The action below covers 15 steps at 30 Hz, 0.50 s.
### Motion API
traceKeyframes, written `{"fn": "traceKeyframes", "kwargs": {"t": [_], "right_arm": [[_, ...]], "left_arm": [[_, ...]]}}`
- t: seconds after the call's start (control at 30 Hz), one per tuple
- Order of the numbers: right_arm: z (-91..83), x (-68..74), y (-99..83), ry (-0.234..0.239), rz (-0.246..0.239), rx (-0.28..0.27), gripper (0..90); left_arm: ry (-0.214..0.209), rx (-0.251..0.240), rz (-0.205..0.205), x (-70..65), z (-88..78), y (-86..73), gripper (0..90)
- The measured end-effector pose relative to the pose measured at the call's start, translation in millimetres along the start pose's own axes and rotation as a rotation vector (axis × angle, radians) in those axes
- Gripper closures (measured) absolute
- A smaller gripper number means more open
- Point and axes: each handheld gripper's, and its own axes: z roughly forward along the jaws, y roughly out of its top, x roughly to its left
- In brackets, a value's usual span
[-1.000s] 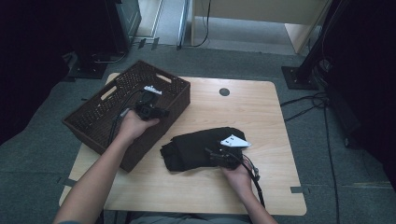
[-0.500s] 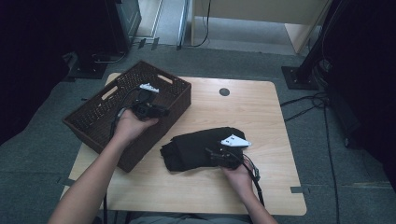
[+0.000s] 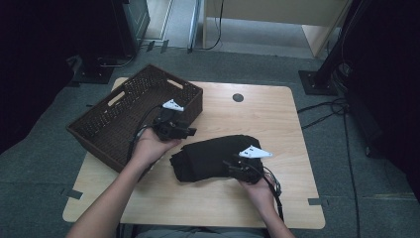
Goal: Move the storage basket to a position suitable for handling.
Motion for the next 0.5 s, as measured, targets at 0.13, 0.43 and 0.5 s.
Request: {"fn": "traceKeyframes", "kwargs": {"t": [0.13,0.43,0.5], "right_arm": [[2.7,-4.1,-2.4,0.013,0.035,-0.001,51.1],[6.9,-3.4,-4.7,0.003,0.026,0.005,51.2],[7.6,-3.0,-5.4,0.001,0.026,0.005,51.3]], "left_arm": [[-0.023,0.017,-0.017,-1.2,14.3,-7.6,53.9],[-0.048,0.063,-0.002,-12.0,49.6,-28.0,52.7],[-0.037,0.075,0.012,-12.8,57.2,-31.1,52.2]]}}
